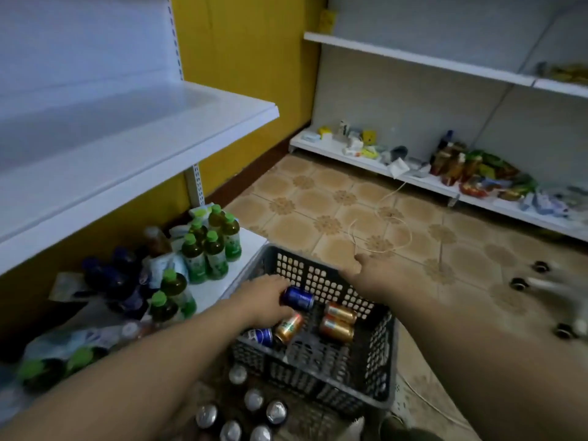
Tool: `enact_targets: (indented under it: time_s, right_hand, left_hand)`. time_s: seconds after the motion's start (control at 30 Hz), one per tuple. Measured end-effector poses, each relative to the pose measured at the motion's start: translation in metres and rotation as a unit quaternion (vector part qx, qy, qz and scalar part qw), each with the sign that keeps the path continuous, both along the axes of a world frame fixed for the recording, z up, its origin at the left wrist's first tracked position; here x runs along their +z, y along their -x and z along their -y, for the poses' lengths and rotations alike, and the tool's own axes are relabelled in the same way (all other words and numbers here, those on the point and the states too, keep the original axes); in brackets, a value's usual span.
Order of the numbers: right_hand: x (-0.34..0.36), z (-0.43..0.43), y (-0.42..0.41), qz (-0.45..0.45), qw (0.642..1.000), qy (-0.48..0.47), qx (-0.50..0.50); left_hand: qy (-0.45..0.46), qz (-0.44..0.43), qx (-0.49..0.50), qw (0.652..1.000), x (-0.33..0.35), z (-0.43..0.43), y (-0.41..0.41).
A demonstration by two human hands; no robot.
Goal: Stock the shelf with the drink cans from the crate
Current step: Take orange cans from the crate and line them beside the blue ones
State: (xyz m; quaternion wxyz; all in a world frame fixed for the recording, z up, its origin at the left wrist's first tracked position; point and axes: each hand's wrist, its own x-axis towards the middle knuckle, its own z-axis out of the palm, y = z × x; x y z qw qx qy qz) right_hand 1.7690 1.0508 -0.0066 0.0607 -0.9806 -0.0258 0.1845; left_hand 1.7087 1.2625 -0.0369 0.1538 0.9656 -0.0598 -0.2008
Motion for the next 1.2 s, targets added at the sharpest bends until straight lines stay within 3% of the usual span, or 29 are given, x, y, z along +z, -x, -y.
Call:
enact_targets:
  time_s: [0.27,0.53,0.73,0.83,0.9,1.07,1.2]
  right_hand:
    - [-0.146,0.053,-0.048,-0.132,0.989,-0.022,-0.058]
    - [-0.3,0.006,-0.127,-0.235,0.961,-0.119,-0.088]
    - [-0.412,-0.052,-0.153,-0.299,0.922,-0.19,-0.157]
    - [-0.45,-0.075,-0.153,-0.307,0.861,-0.295,-0.278]
    - [-0.462,-0.085,-0.15,-0.295,0.828,-0.322,-0.351]
    - [-0.454,-0.089,-0.133,-0.224,0.829,-0.339,-0.384]
    - [-0.392,-0.083,-0.136,-0.218,0.745,-0.463,-0.428]
  left_hand:
    - [0.064,-0.164,0.068,0.982,-0.141,0.024,-0.054]
    - [0.075,-0.245,0.118,0.959,-0.268,0.005,-0.117]
    - [0.072,-0.296,0.118,0.945,-0.353,-0.014,-0.145]
    - [0.072,-0.313,0.138,0.937,-0.387,-0.024,-0.145]
    - [0.075,-0.333,0.148,0.928,-0.403,-0.029,-0.142]
    - [0.123,-0.324,0.185,0.92,-0.401,-0.033,-0.137]
    - [0.291,-0.293,0.318,0.853,-0.357,-0.032,-0.139]
